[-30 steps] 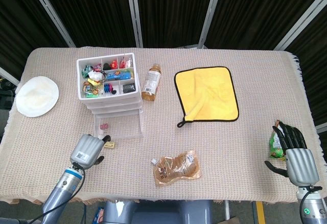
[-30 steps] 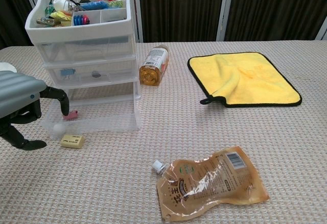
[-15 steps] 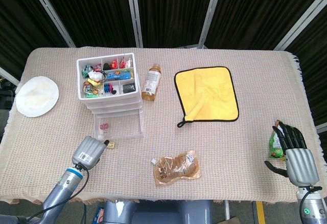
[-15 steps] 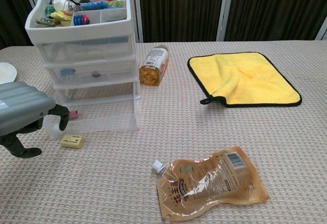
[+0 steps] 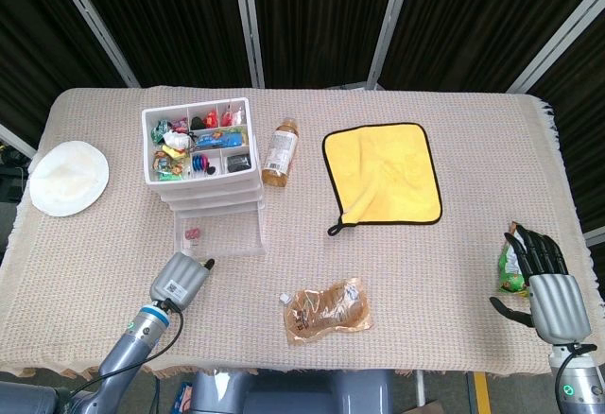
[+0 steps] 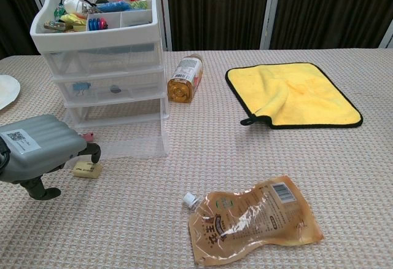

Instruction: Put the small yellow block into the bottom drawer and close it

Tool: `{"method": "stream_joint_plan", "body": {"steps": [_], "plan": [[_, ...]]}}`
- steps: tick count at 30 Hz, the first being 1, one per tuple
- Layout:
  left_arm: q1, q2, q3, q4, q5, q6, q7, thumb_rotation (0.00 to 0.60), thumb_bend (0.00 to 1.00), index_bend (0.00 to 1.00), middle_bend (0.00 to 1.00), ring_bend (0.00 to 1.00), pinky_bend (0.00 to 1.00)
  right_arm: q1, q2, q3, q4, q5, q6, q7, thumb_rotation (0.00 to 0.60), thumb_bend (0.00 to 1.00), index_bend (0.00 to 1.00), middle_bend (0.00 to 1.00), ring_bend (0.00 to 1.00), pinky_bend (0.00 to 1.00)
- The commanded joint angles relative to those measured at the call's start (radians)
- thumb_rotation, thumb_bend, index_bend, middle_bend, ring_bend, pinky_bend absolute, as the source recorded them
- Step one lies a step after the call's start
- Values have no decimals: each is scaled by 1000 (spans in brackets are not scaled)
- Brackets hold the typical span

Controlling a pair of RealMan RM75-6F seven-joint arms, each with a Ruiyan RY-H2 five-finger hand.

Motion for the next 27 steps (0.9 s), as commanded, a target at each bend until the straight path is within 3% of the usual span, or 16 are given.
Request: {"method": "stream_joint_plan", "body": {"steps": [1, 9, 27], "plan": [[-2, -9, -2, 4, -13, 0, 10, 600, 299, 265, 1000, 930, 661, 0, 0, 0, 0, 0, 0, 0, 600, 53, 77, 0, 0, 0], [-2, -27, -2, 17, -5, 10, 13, 600, 305, 195, 1000, 929, 661, 0, 0, 0, -2, 1, -1, -2, 600, 52, 77, 0, 0, 0], [-3, -58, -5, 41, -60, 22, 61, 600, 315, 215, 1000, 930, 661, 0, 0, 1, -2, 2, -1, -1, 600, 53, 77, 0, 0, 0]]}}
